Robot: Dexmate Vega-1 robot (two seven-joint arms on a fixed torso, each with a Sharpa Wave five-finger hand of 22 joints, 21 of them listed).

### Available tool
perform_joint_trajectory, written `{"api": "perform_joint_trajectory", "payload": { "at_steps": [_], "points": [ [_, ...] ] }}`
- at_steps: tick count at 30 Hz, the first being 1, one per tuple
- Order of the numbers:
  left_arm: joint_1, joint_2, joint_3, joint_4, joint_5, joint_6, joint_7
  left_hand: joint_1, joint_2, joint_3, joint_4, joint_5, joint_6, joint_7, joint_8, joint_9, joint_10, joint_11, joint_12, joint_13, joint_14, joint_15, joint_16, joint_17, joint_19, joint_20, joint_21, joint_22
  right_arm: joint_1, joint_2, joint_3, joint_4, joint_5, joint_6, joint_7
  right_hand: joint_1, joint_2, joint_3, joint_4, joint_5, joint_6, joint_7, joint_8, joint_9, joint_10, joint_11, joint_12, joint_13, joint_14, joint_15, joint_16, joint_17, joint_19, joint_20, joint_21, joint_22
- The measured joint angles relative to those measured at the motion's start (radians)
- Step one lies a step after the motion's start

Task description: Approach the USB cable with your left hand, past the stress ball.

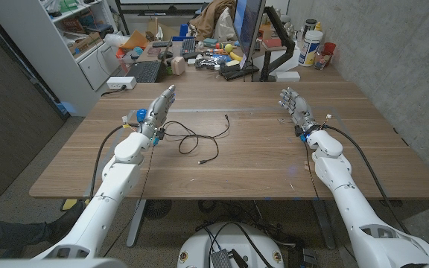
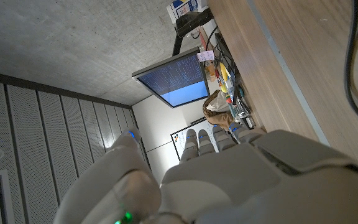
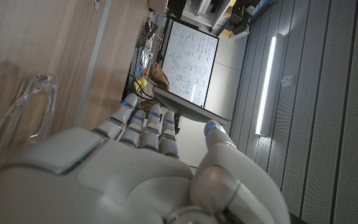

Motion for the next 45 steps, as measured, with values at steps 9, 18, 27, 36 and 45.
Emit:
{"api": "perform_joint_trajectory", "payload": {
  "at_steps": [9,18,27,36,45],
  "points": [
    [0.008,0.010,0.007,-0.024,0.032,0.001,0.014,0.005,0.005,0.000,0.000,0.000,0.000,0.000,0.000,0.000,0.003,-0.003,0.000,0.000,0.000,0.000,0.000,0.000,0.000,0.000,0.000,0.000,0.000,0.001,0.001,-0.001,0.000,0.002,-0.001,0.000,0.000,-0.004,-0.004,0.000,0.000,0.000,0.000,0.000,0.000,0.000,0.000,0.000,0.006,0.006,0.000,0.000,0.000,0.000,-0.008,0.000],
    [0.017,0.019,0.012,-0.049,0.058,0.002,0.024,0.005,0.005,0.000,0.000,0.000,0.000,0.000,0.000,0.000,0.004,-0.004,0.000,0.000,0.000,0.000,0.000,0.000,0.004,0.004,0.000,0.000,0.000,0.001,0.001,0.004,0.000,0.004,0.001,0.000,0.000,-0.004,-0.004,0.000,0.000,0.000,0.000,0.000,0.000,0.000,0.000,0.000,0.006,0.006,0.000,0.000,0.000,0.000,-0.008,0.000],
    [0.025,0.026,0.015,-0.070,0.082,0.002,0.033,0.009,0.009,-0.004,-0.004,0.000,0.011,0.000,0.000,0.000,0.004,-0.004,0.000,0.000,0.000,0.000,0.000,0.000,0.004,0.004,-0.007,0.000,0.002,0.002,0.001,0.009,0.001,0.005,0.005,0.000,0.000,-0.004,-0.004,0.000,0.000,0.000,0.000,0.000,0.000,0.000,0.000,0.000,0.005,0.006,0.000,0.000,0.000,0.000,-0.014,0.000],
    [0.032,0.034,0.020,-0.089,0.107,0.002,0.043,0.013,0.005,0.000,-0.008,0.000,0.011,0.000,0.000,0.000,0.007,-0.007,0.000,0.000,0.000,0.000,0.000,0.000,-0.002,0.009,-0.007,0.000,0.003,0.003,0.000,0.011,0.002,0.007,0.006,0.000,0.000,-0.004,-0.004,0.000,0.000,0.000,0.000,0.000,0.000,0.000,0.000,0.000,0.005,0.006,0.000,0.000,0.000,0.000,-0.018,0.000],
    [0.041,0.041,0.025,-0.113,0.138,0.000,0.057,0.013,0.005,0.000,-0.008,0.000,0.011,0.000,0.000,0.000,0.007,-0.007,0.000,0.000,0.002,-0.002,0.000,0.000,-0.002,0.009,-0.010,0.000,0.004,0.003,0.000,0.012,0.002,0.009,0.006,0.000,0.000,-0.004,-0.004,0.000,0.000,0.000,0.000,0.000,0.000,0.000,0.000,0.000,0.005,0.006,-0.004,0.000,0.000,0.000,-0.022,0.000]
  ]
}}
